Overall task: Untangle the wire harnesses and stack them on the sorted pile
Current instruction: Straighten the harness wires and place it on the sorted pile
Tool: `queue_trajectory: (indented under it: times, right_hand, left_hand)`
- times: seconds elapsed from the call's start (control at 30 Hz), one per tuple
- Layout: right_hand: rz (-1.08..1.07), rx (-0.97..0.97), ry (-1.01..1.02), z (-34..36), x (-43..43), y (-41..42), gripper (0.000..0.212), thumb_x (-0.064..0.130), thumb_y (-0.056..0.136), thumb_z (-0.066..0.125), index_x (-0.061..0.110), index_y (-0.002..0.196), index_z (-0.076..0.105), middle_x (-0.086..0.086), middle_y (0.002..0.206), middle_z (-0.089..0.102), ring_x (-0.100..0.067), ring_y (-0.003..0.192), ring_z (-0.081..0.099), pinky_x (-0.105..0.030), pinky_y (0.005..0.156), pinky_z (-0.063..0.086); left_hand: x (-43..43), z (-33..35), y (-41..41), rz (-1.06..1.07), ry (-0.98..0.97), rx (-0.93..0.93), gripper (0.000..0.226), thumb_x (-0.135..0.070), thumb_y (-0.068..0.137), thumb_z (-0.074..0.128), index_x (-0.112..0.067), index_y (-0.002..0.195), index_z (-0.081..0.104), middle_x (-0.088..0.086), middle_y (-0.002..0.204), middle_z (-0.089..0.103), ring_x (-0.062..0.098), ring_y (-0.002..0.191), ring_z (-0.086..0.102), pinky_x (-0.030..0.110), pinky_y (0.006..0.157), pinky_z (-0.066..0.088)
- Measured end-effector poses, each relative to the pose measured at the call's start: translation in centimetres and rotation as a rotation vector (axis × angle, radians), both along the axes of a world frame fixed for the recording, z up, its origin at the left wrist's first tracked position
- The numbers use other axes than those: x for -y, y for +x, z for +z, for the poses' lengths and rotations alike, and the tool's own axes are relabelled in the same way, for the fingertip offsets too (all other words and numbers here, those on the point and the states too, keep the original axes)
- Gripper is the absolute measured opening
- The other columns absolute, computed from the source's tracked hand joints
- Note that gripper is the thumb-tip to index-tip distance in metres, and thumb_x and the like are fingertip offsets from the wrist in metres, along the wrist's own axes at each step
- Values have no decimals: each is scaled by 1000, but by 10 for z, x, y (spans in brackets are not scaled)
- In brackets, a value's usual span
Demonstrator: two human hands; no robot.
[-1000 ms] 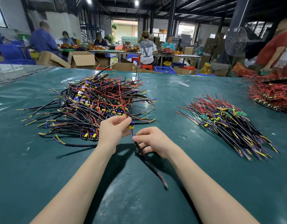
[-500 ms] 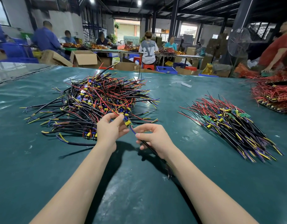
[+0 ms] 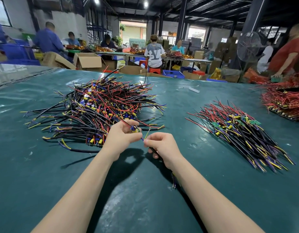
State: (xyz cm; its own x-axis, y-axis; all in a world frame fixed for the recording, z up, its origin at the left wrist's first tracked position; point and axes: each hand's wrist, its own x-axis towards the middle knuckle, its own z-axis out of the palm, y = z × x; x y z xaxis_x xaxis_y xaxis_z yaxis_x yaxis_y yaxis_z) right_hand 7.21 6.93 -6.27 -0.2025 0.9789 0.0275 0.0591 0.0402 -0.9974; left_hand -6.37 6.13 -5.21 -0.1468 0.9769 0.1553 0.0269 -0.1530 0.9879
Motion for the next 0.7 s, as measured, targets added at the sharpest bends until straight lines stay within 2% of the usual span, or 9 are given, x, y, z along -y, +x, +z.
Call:
queue_trajectory:
  times: [0.1,0.17,0.27,0.37,0.47,0.6,0.7]
  right_hand:
    - [-21,147,129,0,-1,-2,21,0,85,55,11,68,62,-3,57,54,-1,32,37,-12,32,25]
    - [3,281,225,3,-2,-4,18,2,88,52,8,85,68,0,56,53,-1,31,36,-9,36,25]
    - [134,224,136,7,-1,-6,21,2,94,43,1,99,64,-1,54,47,0,27,28,-10,32,21]
    - [297,90,-48,11,1,-2,21,5,97,39,5,91,59,6,47,45,0,29,21,-7,34,14]
    - [370,32,-126,13,0,3,26,8,98,39,10,80,58,10,44,46,0,32,22,-7,34,14]
    - [290,-3,-76,11,1,-1,24,6,95,46,11,73,56,8,43,50,-1,30,24,-7,34,15]
    - [173,105,52,5,1,-4,24,6,89,55,14,67,57,2,47,52,-3,27,29,-9,32,18]
  left_hand:
    - [0,-1,0,48,41,-26,19,7,77,68,-3,91,59,7,72,61,13,64,59,17,62,55]
    - [-1,0,0,70,104,-2,21,8,76,68,-2,91,59,4,71,61,6,60,60,14,62,54]
    - [-1,-1,-1,8,131,56,25,9,79,64,-9,95,61,-3,78,65,1,63,60,10,67,50]
    - [2,-2,-3,-92,101,150,22,8,81,61,-13,78,56,0,74,69,12,53,56,19,55,51]
    - [2,-2,-4,-107,123,132,23,7,82,60,-12,76,51,2,57,64,15,43,50,21,49,48]
    - [-1,-2,-3,-5,85,114,15,0,84,63,-13,82,55,-3,50,62,7,43,55,20,48,51]
    - [-4,-4,-4,69,11,50,12,-8,81,69,-11,85,58,0,55,61,5,43,55,20,46,51]
